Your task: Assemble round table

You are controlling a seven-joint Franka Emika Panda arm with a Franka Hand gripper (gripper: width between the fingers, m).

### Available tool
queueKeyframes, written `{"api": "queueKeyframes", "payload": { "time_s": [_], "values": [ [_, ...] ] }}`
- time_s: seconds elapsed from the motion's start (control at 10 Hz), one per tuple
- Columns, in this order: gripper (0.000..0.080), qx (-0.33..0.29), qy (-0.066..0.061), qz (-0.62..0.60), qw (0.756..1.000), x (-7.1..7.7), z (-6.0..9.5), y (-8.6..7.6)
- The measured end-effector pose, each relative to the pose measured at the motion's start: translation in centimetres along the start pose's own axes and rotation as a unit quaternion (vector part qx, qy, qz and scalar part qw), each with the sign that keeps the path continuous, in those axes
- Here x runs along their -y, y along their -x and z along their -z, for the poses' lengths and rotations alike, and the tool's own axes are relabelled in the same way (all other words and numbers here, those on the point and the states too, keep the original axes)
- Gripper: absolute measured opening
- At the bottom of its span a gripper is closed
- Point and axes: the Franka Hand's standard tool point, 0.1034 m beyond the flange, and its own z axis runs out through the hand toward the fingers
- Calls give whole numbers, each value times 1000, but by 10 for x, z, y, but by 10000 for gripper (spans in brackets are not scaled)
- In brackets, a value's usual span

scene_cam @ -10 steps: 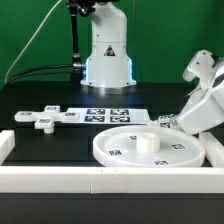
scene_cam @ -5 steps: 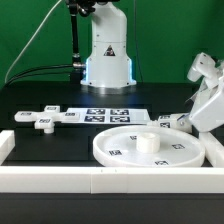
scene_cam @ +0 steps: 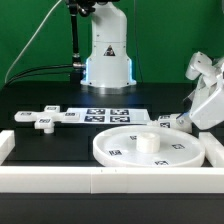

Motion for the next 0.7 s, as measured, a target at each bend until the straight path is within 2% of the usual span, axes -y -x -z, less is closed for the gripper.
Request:
{"api": "queueKeyframes", "payload": {
  "time_s": [0.2, 0.6, 0.7],
  "values": [
    [649, -9, 4, 5, 1000, 3, -4, -7],
    [649, -17, 6, 8, 1000, 2, -7, -8],
    [527, -18, 6, 8, 1000, 1, -8, -8]
  ]
}}
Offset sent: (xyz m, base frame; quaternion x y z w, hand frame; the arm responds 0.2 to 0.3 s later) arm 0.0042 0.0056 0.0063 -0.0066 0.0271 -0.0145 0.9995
